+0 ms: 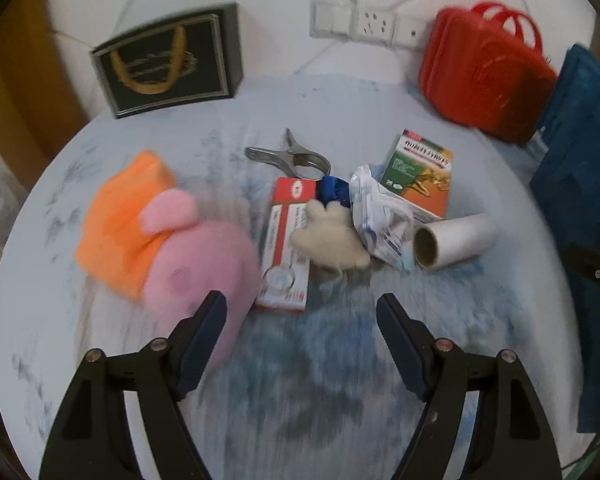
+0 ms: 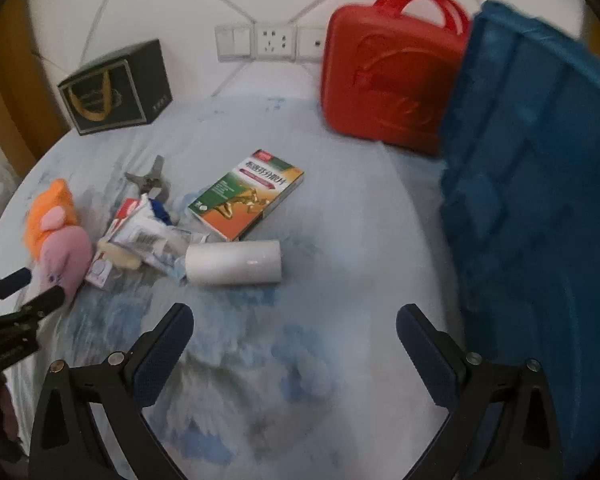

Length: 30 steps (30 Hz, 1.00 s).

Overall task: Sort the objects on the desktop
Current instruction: 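Grasp the clear plastic bag with the left tool while the right tool grasps the white paper roll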

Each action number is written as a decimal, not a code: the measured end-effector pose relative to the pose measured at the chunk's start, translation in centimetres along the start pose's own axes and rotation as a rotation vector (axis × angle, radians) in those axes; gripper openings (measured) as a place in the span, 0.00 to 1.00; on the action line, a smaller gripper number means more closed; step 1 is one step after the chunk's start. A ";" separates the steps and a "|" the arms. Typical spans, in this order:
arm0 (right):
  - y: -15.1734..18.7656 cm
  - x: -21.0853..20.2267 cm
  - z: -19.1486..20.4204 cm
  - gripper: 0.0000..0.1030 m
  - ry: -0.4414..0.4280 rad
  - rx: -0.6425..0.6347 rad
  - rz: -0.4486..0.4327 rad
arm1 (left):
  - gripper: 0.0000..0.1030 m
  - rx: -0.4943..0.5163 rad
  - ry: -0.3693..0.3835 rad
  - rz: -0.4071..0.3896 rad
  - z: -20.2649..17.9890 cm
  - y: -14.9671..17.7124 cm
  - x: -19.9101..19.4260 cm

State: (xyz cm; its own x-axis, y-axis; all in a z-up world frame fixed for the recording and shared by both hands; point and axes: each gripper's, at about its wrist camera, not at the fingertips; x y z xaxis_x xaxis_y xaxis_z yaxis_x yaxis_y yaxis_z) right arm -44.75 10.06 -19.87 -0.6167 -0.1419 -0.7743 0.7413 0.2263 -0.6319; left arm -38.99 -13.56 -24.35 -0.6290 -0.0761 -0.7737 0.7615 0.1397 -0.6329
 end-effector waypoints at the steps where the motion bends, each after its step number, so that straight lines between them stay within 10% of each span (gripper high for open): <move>1: -0.3 1.1 0.2 1.00 -0.005 0.001 0.011 | 0.75 0.006 0.004 -0.001 -0.2 -0.5 0.7; 10: -1.9 7.6 0.7 1.00 -0.024 0.063 0.069 | 0.75 0.015 0.006 -0.072 -2.2 -7.4 6.5; 18: 0.2 11.7 1.9 1.00 -0.011 -0.002 0.177 | 0.71 -0.003 0.082 0.119 -2.8 -1.3 8.2; 30: 4.6 7.9 -1.9 1.00 -0.015 0.033 0.201 | 0.71 0.102 0.125 0.111 -5.2 4.3 1.1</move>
State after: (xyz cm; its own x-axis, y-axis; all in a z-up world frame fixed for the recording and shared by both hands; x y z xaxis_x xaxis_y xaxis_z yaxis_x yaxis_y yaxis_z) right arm -46.72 11.86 -28.85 -0.4511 -0.1117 -0.8854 0.8577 0.2199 -0.4647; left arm -37.20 -7.86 -27.80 -0.5497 0.0584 -0.8333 0.8354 0.0391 -0.5483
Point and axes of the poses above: each gripper's, at about its wrist camera, not at the fingertips, and x roughly the way its jaws point, z to its left, y to its underside, and after that the axes turned 9 degrees about -z, right-handed
